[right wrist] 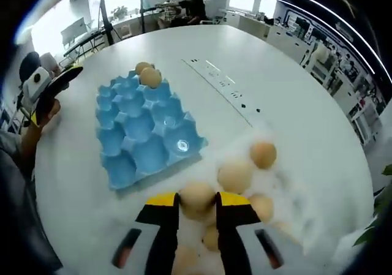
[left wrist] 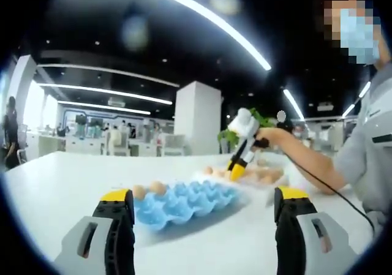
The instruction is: Pick up the eggs on the table and place them into the egg tray on the table
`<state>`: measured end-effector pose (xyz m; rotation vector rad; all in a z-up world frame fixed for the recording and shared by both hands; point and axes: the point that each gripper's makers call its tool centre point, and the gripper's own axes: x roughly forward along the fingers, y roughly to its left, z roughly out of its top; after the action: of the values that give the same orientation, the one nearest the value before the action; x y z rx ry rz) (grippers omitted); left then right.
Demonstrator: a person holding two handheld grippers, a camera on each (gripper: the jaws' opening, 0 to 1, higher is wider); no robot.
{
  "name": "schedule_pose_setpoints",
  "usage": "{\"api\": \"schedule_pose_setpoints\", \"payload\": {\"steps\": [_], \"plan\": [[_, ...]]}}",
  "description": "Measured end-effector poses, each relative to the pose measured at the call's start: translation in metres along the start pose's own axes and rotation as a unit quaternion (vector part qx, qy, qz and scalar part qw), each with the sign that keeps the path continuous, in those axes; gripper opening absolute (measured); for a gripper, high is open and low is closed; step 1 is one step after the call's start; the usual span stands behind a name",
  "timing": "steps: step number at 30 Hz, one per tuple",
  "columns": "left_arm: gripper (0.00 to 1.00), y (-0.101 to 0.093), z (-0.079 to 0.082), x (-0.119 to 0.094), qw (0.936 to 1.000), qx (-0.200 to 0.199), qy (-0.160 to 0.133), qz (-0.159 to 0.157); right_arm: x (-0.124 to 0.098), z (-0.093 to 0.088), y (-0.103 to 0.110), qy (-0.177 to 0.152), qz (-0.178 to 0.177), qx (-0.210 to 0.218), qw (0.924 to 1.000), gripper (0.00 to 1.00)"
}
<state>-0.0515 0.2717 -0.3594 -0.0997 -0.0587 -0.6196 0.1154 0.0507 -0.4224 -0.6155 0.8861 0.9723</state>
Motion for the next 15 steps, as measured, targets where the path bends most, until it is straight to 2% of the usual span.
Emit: {"api": "schedule_pose_setpoints", "payload": {"steps": [6, 15], "plan": [[0.96, 0.001, -0.002, 0.0, 1.0, 0.004, 0.005, 0.001, 0.002, -0.001, 0.001, 0.003, -0.003, -0.004, 1.0, 0.25], [0.96, 0.0, -0.003, 0.0, 1.0, 0.004, 0.008, 0.0, -0.005, 0.008, 0.001, -0.019, -0.006, -0.002, 0.9998, 0.25]]}}
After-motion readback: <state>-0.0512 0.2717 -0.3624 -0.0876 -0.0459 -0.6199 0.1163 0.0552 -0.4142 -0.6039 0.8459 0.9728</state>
